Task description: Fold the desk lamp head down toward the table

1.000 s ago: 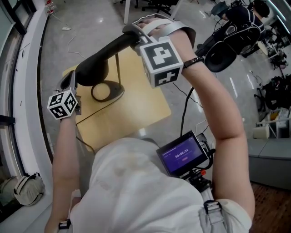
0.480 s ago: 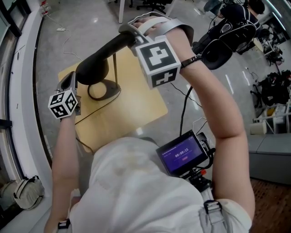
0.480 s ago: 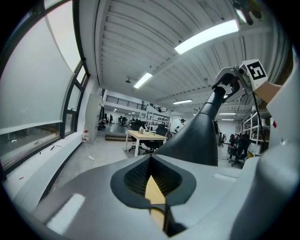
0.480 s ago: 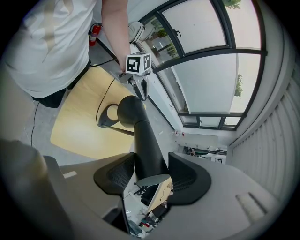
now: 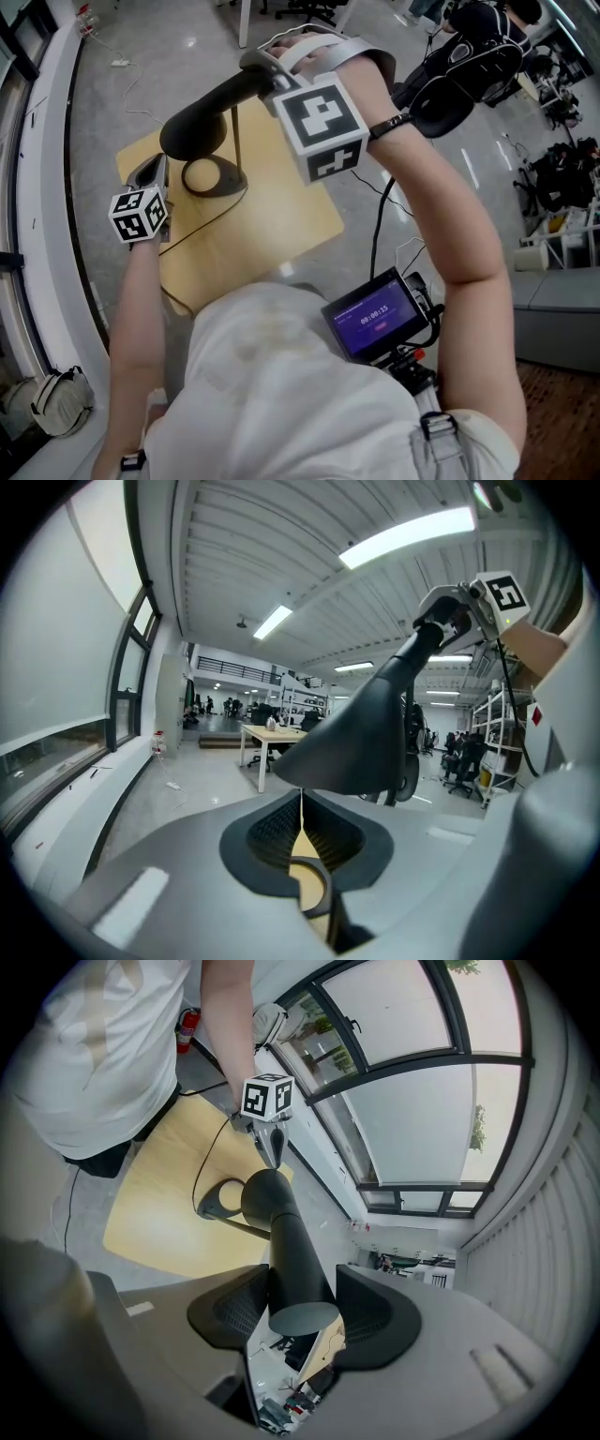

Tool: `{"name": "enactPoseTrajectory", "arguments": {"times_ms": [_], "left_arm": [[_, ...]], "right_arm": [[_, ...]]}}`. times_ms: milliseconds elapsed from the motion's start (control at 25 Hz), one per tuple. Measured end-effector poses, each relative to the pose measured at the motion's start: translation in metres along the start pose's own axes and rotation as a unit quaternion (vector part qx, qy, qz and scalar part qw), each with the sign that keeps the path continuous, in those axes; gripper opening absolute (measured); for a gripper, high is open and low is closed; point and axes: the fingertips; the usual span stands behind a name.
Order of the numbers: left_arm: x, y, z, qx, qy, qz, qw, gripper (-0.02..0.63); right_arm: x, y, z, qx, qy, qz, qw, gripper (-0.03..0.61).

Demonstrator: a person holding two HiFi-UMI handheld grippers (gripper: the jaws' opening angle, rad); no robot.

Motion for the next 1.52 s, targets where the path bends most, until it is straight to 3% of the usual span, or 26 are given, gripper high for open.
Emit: {"name": "enactPoseTrajectory", "arguments": {"times_ms": [400,760,1080,1200,1360,1520], "left_arm": [[0.0,0.001,0.011,0.0,-0.002,0.012,0.9999,0.017],[-0.018,-0.008,0.003,-0.004,0.02,0.016,0.9997,0.029],[-0.034,0.018,0.0,-0.008,0.023,0.022,0.9994,0.031],[-0.044,0.033,-0.003,-0.001,0.026,0.027,0.9993,0.031],[-0.05,0.07,-0.015,0.013,0.034,0.033,0.9988,0.031],[-0.059,0.116,-0.019,0.017,0.045,0.046,0.9978,0.031]], "right_arm": [[0.0,-0.003,0.001,-0.004,0.003,-0.001,1.0,0.242],[0.01,0.005,0.0,0.007,0.004,0.027,1.0,0.258],[-0.026,0.015,0.0,0.04,0.039,0.069,0.996,0.244],[-0.046,0.017,-0.006,0.071,0.059,0.094,0.991,0.207],[-0.079,0.008,-0.004,0.128,0.096,0.124,0.979,0.098],[-0.102,-0.024,-0.002,0.169,0.115,0.117,0.972,0.012]]}}
Point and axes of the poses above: the fingertips, and each gripper's own axes: x forward along the fingers, y to its right, z out of its underside, and after that the axes turned 11 degrees about z, right-handed
